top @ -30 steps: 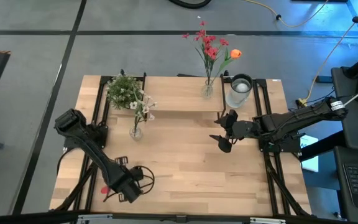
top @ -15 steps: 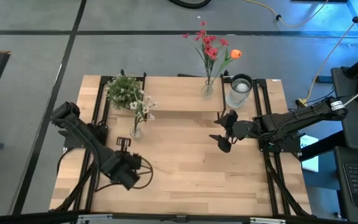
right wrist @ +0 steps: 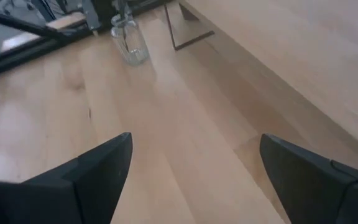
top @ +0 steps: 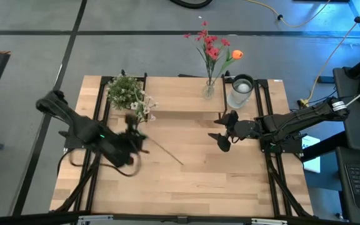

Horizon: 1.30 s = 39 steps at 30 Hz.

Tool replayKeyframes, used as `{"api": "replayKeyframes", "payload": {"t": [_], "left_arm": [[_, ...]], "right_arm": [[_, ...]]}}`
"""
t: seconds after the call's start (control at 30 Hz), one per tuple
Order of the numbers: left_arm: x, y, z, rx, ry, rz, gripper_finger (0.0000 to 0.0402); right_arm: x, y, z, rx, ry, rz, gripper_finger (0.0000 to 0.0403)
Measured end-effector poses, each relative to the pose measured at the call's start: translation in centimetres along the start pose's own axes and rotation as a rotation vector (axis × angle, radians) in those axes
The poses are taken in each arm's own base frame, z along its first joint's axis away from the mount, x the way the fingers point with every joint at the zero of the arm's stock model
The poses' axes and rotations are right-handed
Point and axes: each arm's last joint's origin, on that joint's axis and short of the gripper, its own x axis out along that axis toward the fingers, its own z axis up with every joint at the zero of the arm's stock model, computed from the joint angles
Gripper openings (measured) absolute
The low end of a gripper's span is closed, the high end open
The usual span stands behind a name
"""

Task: Pick and place flowers into a vace then onto a shelf
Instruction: Put the red flower into the transparent vase

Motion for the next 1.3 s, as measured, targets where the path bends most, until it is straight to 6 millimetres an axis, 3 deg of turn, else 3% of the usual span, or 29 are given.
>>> {"api": "replayKeyframes", "payload": {"t": [0.13, 0.23, 0.43, 0.6, 0.83, 1.07, 1.3], "left_arm": [[-2.1, 2.5, -1.1, 0.263, -0.052, 0.166, 0.0003], [-2.6, 3.4, -1.4, 0.523, -0.020, 0.255, 0.0003], [-2.3, 4.5, -1.5, 0.929, 0.149, 0.421, 0.0003], [-2.3, 5.1, -1.5, 1.212, 0.353, 0.555, 0.0004], [-2.4, 5.3, -1.6, 1.333, 0.417, 0.562, 0.0007], [-1.9, 5.3, -1.5, 1.432, 0.435, 0.505, 0.0007], [-0.8, 5.2, -1.0, 1.515, 0.488, 0.468, 0.0008]], "right_arm": [[0.0, 0.2, 0.3, 0.067, -0.025, 0.016, 0.0353], [0.0, 0.4, 0.6, 0.146, -0.057, 0.040, 0.0353], [-0.2, 1.0, 1.9, 0.256, -0.170, 0.123, 0.0353], [-0.4, 1.3, 2.5, 0.212, -0.226, 0.151, 0.0353], [-0.3, 1.2, 2.5, 0.229, -0.248, 0.103, 0.0353], [0.4, 1.6, 4.4, 0.441, -0.451, 0.141, 0.0353], [2.8, 3.8, 6.4, 0.298, -0.533, 0.147, 0.0353]]}}
